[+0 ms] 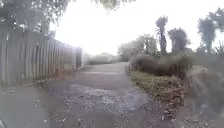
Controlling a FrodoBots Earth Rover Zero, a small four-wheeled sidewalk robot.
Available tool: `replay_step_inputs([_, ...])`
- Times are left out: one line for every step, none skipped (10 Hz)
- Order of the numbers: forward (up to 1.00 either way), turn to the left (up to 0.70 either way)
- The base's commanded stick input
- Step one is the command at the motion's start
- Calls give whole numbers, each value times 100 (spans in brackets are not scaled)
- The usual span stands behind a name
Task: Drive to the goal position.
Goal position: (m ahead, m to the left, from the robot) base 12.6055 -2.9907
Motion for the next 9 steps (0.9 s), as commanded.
replay_step_inputs([70,-14])
replay_step_inputs([70,-14])
replay_step_inputs([70,-13])
replay_step_inputs([70,-8])
replay_step_inputs([70,-2])
replay_step_inputs([70,0])
replay_step_inputs([70,0])
replay_step_inputs([70,0])
replay_step_inputs([70,0])
